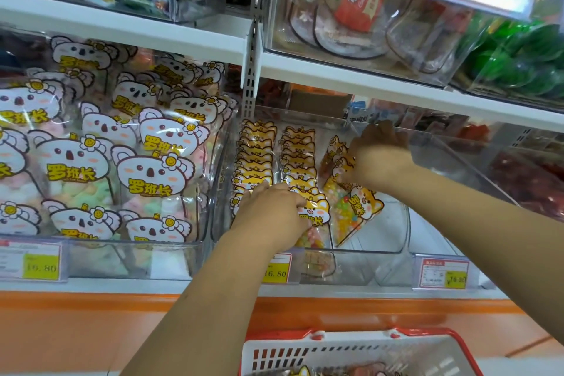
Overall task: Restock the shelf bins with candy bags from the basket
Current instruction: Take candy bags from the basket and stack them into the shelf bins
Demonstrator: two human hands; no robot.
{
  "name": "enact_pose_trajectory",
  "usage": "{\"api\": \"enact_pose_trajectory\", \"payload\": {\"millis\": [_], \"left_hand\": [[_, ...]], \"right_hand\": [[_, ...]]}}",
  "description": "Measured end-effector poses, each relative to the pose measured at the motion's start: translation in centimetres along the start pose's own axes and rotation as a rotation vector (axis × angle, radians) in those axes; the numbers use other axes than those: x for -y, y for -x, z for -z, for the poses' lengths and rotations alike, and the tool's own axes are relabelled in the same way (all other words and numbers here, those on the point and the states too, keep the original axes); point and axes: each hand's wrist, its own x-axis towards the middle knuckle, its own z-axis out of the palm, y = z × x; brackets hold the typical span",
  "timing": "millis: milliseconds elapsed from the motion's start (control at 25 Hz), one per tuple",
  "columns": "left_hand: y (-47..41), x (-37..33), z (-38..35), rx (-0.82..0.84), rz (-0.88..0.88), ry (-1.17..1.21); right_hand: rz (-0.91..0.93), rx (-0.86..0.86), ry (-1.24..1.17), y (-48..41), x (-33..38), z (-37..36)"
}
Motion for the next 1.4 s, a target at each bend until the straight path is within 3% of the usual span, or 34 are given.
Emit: {"api": "enact_pose_trajectory", "payload": {"millis": [280, 440, 680, 1080, 1240, 1400], "left_hand": [[0.2, -0.2, 0.2, 0.002, 0.007, -0.003], [0.3, -0.2, 0.2, -0.004, 0.007, -0.004], [0.4, -0.1, 0.0, -0.040, 0.010, 0.034], [0.1, 0.2, -0.3, -0.034, 0.008, 0.038], [0.2, 0.0, -0.1, -0.036, 0.009, 0.042], [0.2, -0.1, 0.0, -0.025, 0.009, 0.031]], "right_hand": [[0.028, 0.390, 0.008, 0.5, -0.6, 1.8], [0.074, 0.316, 0.065, 0.8, -0.2, 1.1], [0.211, -0.016, 0.028, -0.3, -0.7, -0.5], [0.145, 0.006, -0.035, 0.3, -1.0, -0.8], [0.223, 0.103, -0.069, 1.0, -1.2, 0.4], [0.448, 0.127, 0.290, 2.4, 0.3, 0.6]]}}
